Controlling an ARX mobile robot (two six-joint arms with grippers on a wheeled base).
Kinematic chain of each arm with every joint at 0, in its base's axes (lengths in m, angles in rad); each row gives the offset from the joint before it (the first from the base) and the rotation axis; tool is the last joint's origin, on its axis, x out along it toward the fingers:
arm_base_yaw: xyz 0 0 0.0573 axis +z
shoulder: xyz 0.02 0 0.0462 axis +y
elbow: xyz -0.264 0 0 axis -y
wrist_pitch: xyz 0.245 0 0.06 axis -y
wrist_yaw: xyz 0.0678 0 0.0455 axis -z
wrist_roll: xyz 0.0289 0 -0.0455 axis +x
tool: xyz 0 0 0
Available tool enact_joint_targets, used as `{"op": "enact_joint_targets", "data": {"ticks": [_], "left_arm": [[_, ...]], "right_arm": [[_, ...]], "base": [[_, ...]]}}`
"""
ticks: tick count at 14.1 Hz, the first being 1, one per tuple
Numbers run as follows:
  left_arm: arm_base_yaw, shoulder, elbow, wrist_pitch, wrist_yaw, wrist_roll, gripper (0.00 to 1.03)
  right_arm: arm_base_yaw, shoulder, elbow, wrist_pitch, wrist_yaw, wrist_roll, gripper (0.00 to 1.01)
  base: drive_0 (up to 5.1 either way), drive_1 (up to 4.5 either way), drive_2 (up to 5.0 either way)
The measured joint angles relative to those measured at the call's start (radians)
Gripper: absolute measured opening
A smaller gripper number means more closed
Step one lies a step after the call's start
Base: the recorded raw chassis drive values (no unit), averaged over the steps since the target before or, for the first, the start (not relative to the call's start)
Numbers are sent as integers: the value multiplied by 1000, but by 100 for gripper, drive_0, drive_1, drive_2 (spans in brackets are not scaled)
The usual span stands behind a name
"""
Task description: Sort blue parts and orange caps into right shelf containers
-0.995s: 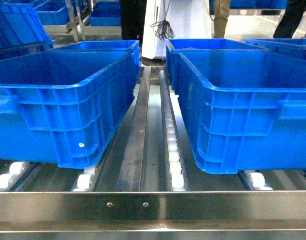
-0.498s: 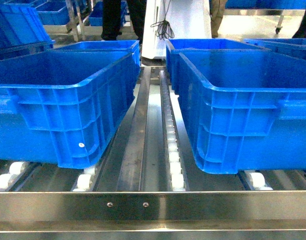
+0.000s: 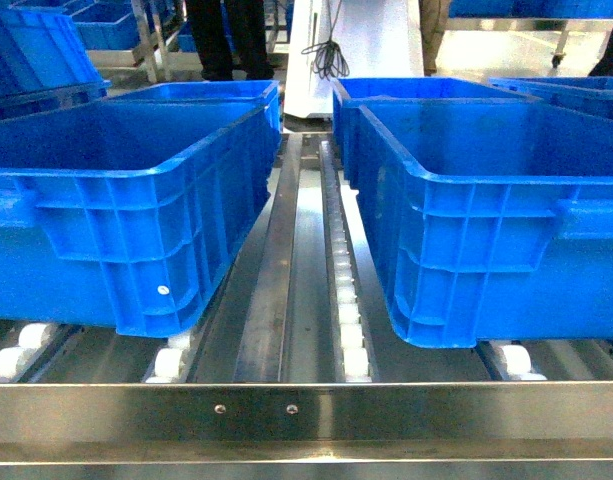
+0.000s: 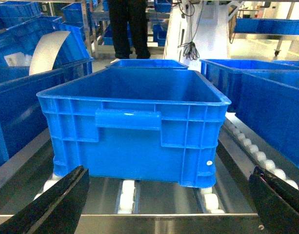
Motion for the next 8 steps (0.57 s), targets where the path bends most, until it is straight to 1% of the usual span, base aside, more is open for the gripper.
{"op": "enact_joint_targets", "data": {"ticks": [8], "left_arm": [[0, 0, 0, 0, 0, 0, 98]], "right_arm": [[0, 0, 0, 0, 0, 0, 98]], "base": [[0, 0, 0]]}}
